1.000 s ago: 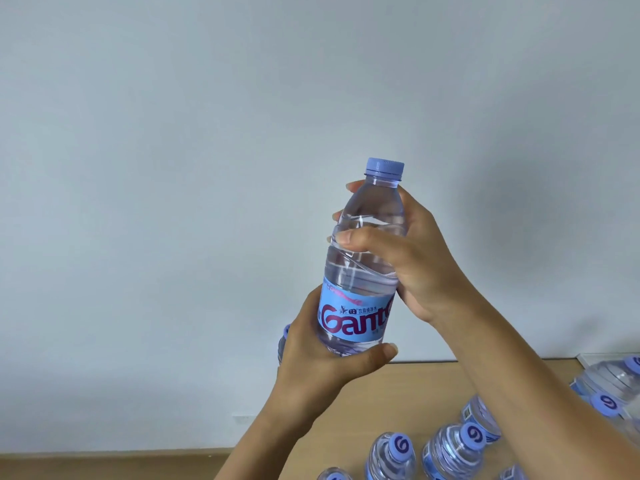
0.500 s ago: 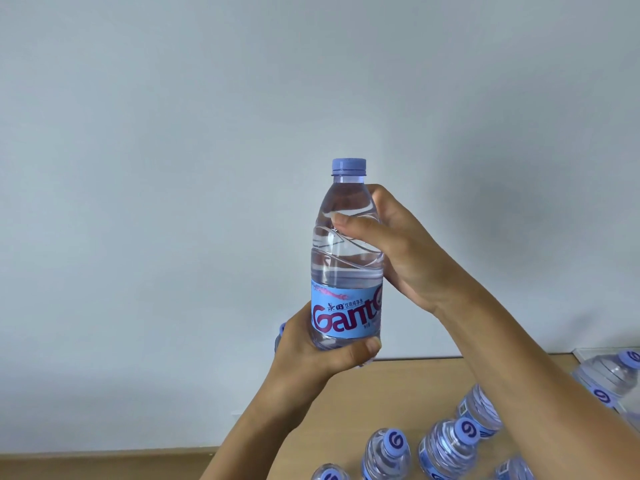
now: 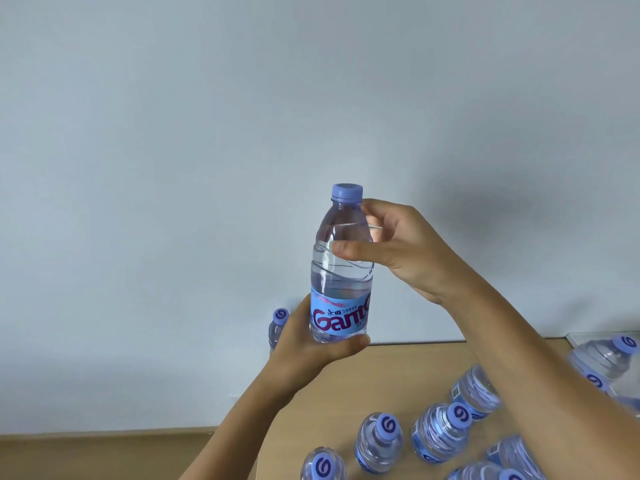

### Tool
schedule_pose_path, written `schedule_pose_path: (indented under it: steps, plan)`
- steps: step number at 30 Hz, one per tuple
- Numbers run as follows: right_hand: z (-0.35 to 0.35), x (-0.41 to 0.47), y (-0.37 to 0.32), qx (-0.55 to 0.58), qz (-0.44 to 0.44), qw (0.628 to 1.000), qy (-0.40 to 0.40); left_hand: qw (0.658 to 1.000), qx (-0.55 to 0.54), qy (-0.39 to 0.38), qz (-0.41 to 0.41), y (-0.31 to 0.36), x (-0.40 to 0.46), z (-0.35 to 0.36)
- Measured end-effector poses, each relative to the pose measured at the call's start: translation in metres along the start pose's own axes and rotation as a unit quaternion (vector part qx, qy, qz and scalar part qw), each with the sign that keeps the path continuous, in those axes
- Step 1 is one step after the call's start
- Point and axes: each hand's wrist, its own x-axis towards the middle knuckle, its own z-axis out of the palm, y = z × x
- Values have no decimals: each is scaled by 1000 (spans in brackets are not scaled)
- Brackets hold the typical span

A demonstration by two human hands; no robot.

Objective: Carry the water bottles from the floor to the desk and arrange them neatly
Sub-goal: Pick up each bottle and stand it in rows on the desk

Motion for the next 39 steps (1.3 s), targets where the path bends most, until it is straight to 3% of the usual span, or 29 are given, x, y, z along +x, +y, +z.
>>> schedule_pose_path:
  steps: [11,17,21,27,34,39]
  plan:
    - [11,-21,98,-113,123,986,-11,989,123,56,-57,-99,11,5]
    - [25,-35,161,-133,180,975,3,989,108,48,-85,-154,8,7]
    - [34,-42,191,-150,208,967,-6,984,68,37,-160,-195,9,9]
    - [45,-46,217,-125,222,966,-34,966,169,85,-178,-233,12,13]
    - [54,-43,238,-149,197,968,-38,956,104,181,-207,-252,16,16]
    - [58,-33,244,-186,178,963,-82,945,59,232,-224,-260,21,22]
